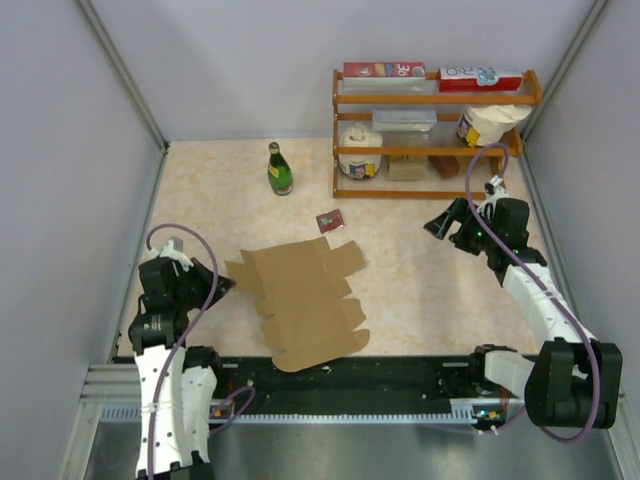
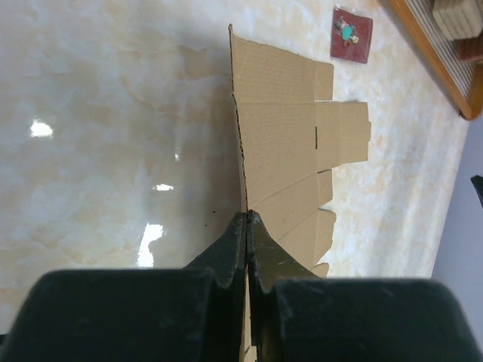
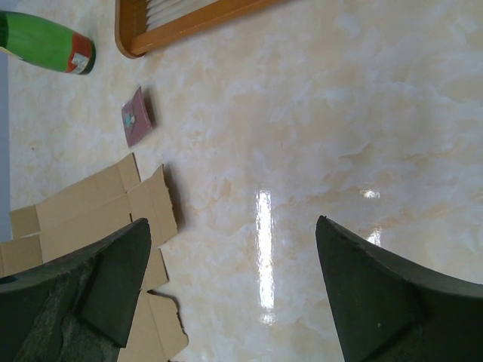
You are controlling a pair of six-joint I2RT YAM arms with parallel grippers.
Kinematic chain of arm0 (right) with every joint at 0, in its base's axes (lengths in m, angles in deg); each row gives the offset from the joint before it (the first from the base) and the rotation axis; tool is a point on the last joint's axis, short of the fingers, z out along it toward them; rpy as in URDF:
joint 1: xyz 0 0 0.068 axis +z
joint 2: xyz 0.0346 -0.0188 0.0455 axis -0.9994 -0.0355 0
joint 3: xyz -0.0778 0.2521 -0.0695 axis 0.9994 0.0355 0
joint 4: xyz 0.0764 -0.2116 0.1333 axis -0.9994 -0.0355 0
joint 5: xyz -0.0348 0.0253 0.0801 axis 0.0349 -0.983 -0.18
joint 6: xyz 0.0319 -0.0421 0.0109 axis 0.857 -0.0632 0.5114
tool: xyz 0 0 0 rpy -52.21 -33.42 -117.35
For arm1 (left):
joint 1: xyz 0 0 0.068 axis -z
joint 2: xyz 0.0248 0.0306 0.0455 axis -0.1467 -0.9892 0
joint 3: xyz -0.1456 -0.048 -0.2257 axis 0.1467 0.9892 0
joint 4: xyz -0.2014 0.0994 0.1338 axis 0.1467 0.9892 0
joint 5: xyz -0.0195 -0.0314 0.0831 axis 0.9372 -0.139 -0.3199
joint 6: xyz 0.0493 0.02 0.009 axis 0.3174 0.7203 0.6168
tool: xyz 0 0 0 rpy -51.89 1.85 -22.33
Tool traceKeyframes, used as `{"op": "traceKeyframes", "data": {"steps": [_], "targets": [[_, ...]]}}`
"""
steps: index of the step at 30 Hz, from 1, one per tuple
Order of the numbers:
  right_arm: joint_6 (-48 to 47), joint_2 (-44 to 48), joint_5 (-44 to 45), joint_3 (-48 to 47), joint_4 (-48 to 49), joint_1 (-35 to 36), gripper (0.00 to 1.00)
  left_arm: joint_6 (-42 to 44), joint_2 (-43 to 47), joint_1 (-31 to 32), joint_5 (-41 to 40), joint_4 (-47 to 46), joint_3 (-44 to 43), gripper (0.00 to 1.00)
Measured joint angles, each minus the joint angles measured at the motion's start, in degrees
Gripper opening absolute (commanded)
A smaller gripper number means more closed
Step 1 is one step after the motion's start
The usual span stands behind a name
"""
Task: Fold the paper box
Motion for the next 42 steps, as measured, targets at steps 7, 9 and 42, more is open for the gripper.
{"op": "traceKeyframes", "data": {"steps": [7,9,42], "targets": [[-0.4,0.1,0.1,0.0,-0.7,0.3,0.89,0.0,-3.9,4.2,2.2,-5.2,0.8,0.00],[-0.5,0.1,0.2,0.0,-0.9,0.3,0.89,0.0,-5.1,5.6,2.1,-6.2,0.9,0.00],[-2.6,0.5,2.3,0.0,-2.5,0.3,0.89,-3.9,-40.2,30.8,-9.4,-33.3,-4.7,0.00]]}}
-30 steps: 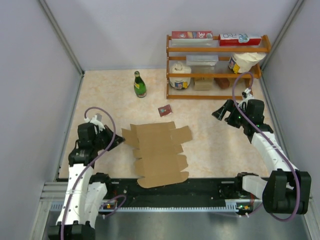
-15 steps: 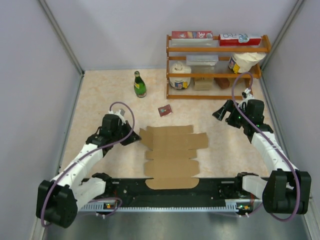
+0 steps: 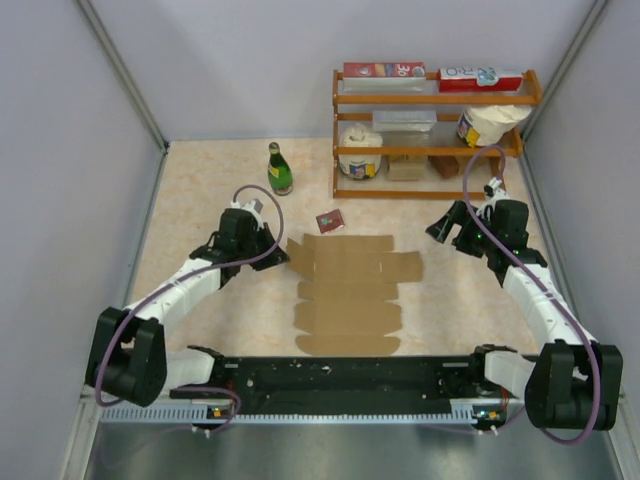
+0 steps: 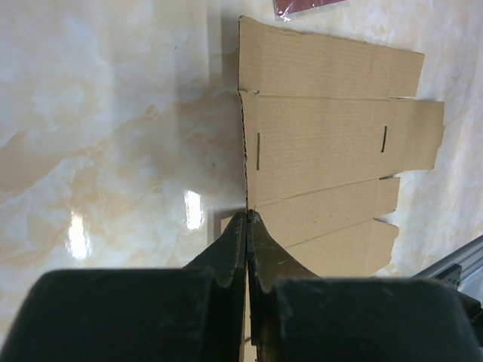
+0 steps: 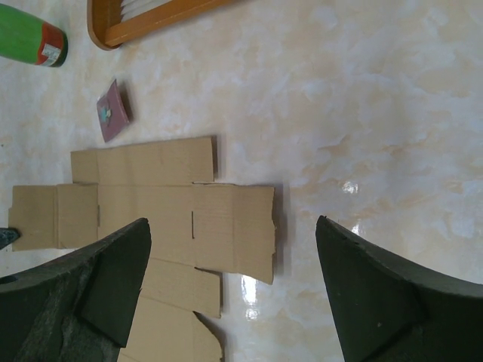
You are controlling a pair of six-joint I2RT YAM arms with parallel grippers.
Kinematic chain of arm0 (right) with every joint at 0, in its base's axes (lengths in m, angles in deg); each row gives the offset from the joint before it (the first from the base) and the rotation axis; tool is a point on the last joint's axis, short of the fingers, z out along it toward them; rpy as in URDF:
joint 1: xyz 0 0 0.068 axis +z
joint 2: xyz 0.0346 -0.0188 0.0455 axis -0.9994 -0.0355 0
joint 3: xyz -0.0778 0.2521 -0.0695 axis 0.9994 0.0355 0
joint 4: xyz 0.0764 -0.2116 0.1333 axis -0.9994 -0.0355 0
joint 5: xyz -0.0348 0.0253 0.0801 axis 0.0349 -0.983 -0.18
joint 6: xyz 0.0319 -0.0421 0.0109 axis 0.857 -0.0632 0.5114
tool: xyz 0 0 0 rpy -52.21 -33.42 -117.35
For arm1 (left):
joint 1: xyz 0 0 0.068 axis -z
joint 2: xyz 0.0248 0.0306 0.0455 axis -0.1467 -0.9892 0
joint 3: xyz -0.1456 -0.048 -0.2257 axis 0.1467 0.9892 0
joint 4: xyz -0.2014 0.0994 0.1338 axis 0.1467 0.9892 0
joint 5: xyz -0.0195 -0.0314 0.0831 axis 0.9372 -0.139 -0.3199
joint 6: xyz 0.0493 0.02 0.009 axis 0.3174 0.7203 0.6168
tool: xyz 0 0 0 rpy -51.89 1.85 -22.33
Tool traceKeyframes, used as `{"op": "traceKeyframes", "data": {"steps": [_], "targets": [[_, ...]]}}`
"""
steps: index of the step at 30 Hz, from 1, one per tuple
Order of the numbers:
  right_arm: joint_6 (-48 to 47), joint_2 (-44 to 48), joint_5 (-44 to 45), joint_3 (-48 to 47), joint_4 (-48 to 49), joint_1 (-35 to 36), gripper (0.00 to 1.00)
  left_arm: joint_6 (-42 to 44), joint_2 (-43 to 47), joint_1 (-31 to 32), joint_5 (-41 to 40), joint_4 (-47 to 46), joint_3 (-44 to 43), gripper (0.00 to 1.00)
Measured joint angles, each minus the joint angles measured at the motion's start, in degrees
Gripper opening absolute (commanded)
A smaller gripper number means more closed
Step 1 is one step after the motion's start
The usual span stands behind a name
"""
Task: Fold the paper box
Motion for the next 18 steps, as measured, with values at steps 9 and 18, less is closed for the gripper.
{"op": "traceKeyframes", "data": {"steps": [9,18], "targets": [[-1.0,0.9,0.7,0.0,-1.0,0.0,0.89,6.0,-7.8,1.7,5.0,-2.4,-5.4,0.00],[-1.3,1.1,1.3,0.0,-1.1,0.0,0.89,10.9,-12.4,6.3,8.3,-1.6,-9.6,0.00]]}}
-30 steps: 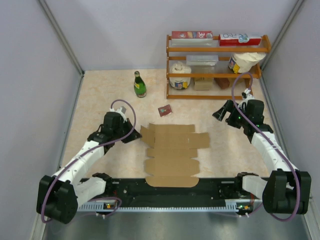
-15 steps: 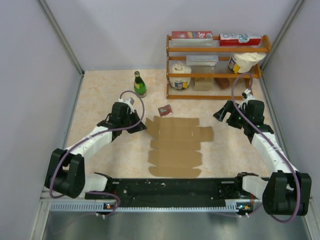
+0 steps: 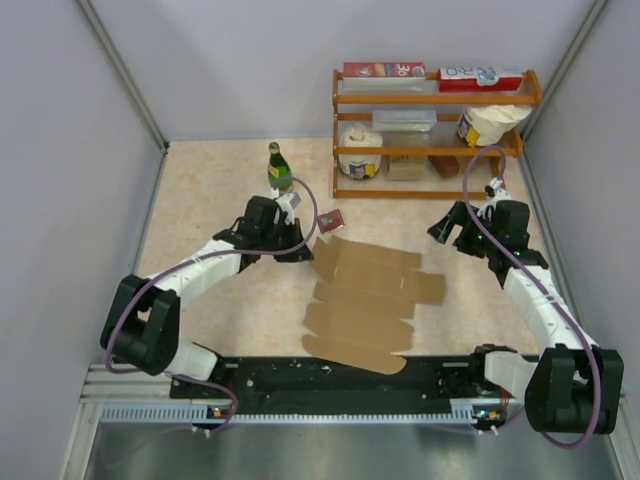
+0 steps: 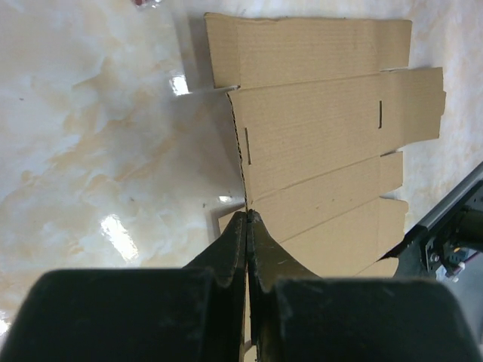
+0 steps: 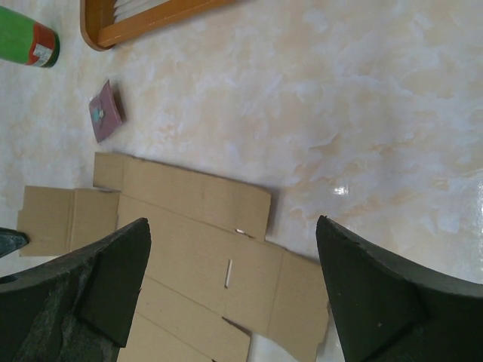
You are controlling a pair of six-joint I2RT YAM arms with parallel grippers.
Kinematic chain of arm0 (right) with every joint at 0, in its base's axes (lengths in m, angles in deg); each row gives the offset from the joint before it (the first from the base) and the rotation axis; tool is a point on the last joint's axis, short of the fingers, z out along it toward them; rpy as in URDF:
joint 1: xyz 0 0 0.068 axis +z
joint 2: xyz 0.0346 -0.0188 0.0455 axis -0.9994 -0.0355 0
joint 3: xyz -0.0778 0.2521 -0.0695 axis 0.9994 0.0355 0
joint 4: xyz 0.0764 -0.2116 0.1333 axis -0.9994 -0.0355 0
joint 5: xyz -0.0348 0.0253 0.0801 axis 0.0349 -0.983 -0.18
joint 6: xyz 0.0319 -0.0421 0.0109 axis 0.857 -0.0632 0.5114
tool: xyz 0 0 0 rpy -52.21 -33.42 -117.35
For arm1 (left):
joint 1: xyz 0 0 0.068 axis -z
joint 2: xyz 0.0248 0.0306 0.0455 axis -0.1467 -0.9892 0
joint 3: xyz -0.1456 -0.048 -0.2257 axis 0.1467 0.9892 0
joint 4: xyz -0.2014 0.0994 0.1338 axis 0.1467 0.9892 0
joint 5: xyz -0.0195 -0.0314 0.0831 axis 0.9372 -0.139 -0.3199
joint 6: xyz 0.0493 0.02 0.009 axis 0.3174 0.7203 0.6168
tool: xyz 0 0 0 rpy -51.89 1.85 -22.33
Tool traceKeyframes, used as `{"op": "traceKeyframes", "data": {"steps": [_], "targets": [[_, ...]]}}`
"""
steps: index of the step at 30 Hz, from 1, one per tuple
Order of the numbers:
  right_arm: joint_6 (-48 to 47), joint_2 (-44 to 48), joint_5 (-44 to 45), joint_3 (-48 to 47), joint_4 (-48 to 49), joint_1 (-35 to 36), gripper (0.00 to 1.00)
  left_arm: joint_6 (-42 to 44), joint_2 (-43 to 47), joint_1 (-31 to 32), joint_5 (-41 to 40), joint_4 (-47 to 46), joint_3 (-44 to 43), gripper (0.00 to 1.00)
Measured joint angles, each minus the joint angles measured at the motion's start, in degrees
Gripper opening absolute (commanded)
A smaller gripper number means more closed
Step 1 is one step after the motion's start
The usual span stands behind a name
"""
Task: Fold the paper box
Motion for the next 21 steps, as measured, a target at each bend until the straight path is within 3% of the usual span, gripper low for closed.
{"op": "traceKeyframes", "data": {"steps": [6,14,17,20,21], "targets": [[0.0,0.3,0.5,0.0,0.0,0.0,0.89,2.4,-1.7,2.1,0.0,1.7,-1.9,0.00],[-0.4,1.7,0.5,0.0,-0.7,0.0,0.90,7.0,-9.3,2.1,-1.0,4.2,-15.5,0.00],[-0.5,2.2,0.5,0.0,-1.0,0.0,0.90,8.4,-11.6,2.1,-1.2,4.2,-19.0,0.27],[-0.5,2.6,0.5,0.0,-1.1,0.0,0.90,9.9,-12.3,2.1,-2.1,4.4,-19.7,0.70],[-0.5,2.7,0.5,0.0,-1.1,0.0,0.90,10.1,-12.3,2.1,-2.7,4.7,-19.7,0.98]]}}
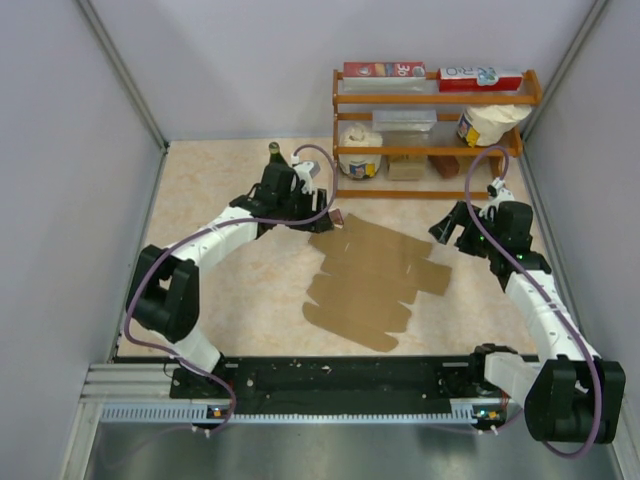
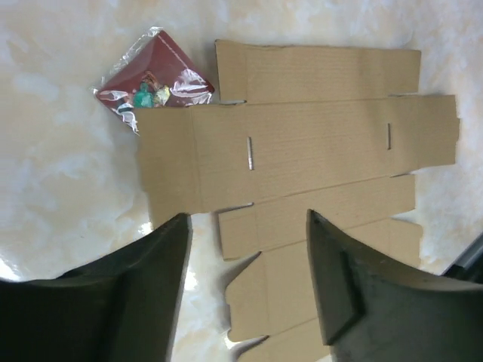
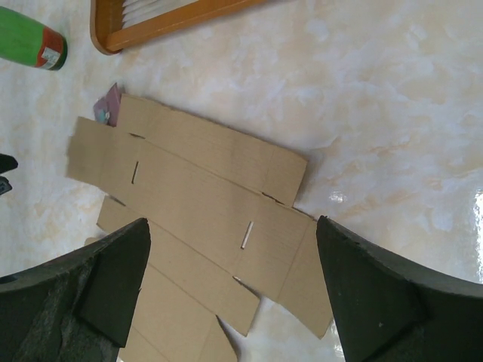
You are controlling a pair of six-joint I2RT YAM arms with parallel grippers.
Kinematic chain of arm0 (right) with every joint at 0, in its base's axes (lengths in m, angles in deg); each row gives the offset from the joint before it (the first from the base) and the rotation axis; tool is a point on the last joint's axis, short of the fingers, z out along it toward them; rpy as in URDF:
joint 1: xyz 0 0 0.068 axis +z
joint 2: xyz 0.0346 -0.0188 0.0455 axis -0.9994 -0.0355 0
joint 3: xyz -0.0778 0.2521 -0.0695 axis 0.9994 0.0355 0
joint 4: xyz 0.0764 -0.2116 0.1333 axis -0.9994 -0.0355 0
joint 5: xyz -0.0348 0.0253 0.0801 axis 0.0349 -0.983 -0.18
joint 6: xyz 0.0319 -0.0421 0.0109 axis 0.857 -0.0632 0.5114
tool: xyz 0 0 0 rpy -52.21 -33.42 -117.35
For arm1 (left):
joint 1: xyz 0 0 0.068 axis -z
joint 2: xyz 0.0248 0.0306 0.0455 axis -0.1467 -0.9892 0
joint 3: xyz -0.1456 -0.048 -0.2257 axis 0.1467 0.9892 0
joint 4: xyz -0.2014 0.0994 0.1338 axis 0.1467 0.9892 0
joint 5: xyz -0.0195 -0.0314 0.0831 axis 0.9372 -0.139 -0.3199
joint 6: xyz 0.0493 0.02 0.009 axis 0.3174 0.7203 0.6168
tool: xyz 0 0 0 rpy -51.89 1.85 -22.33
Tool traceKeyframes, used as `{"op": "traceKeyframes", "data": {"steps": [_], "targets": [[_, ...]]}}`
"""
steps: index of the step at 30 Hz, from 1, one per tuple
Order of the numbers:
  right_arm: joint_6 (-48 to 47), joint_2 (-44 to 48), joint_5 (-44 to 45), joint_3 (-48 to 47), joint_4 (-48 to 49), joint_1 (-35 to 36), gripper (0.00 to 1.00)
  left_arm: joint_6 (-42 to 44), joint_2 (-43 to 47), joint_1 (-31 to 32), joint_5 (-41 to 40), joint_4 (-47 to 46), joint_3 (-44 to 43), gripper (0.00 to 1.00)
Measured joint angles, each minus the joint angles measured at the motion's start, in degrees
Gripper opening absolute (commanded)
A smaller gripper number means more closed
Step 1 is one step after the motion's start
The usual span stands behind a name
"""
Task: Fold the paper box
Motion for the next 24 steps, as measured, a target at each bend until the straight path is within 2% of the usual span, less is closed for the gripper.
{"op": "traceKeyframes", "data": {"steps": [4,7,10,13,16,18,24], "targets": [[-0.2,0.2,-0.1,0.0,-0.1,0.0,0.90,1.3,0.8,-0.1,-2.6,0.5,0.6,0.99],[-0.4,0.2,-0.3,0.0,-0.1,0.0,0.90,2.1,4.7,-0.6,-4.7,1.3,3.3,0.99],[-0.4,0.2,-0.9,0.0,-0.1,0.0,0.90,2.5,13.6,-3.4,-5.4,0.0,8.9,0.99],[-0.5,0.2,-1.7,0.0,-0.1,0.0,0.90,2.1,24.5,-10.2,-6.4,-3.5,15.4,0.99],[-0.5,0.2,-2.9,0.0,-0.1,0.0,0.90,2.4,34.0,-18.0,-10.8,-10.2,22.8,0.99],[-0.5,0.2,-3.7,0.0,0.2,0.0,0.90,4.3,37.2,-19.9,-13.9,-16.9,28.5,0.99],[-0.1,-0.5,-6.1,0.0,1.5,0.0,0.90,13.4,33.8,-19.6,-20.7,-33.2,42.6,0.99]]}}
